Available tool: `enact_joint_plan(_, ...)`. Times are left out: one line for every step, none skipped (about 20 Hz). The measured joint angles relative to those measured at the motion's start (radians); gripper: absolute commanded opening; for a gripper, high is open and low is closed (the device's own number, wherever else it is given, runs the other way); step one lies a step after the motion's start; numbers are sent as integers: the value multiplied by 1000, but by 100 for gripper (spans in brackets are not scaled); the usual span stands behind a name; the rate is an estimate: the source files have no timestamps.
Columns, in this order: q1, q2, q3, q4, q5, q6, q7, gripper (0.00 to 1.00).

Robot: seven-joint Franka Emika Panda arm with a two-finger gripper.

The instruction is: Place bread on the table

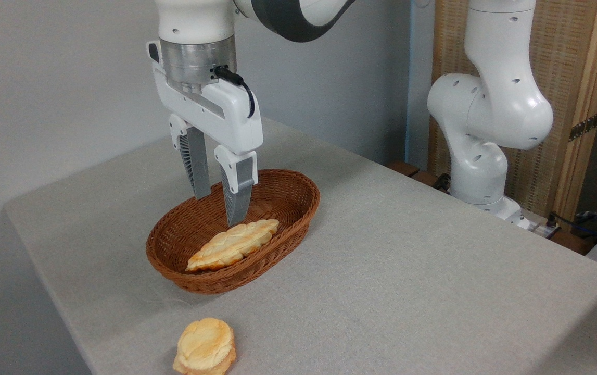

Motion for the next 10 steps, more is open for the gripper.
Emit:
enact_joint_plan(0, 0, 0, 0, 0, 0, 0, 100)
enact_joint_plan(0, 0, 0, 1, 0, 0, 0, 100)
enact_joint_plan(1, 0, 1, 2, 0, 0, 0, 100)
enact_joint_plan(1, -1, 1, 4, 0, 0, 0, 100)
enact_joint_plan(1, -1, 1, 5, 0, 0, 0, 100)
enact_joint_plan(1, -1, 1, 6, 0, 0, 0, 100)
enact_joint_plan(1, -1, 1, 7, 0, 0, 0, 100)
enact_joint_plan(1, -1, 1, 7, 0, 0, 0, 100)
enact_joint_plan(1, -1, 1, 7, 0, 0, 0, 100)
enact_joint_plan(1, -1, 1, 7, 0, 0, 0, 100)
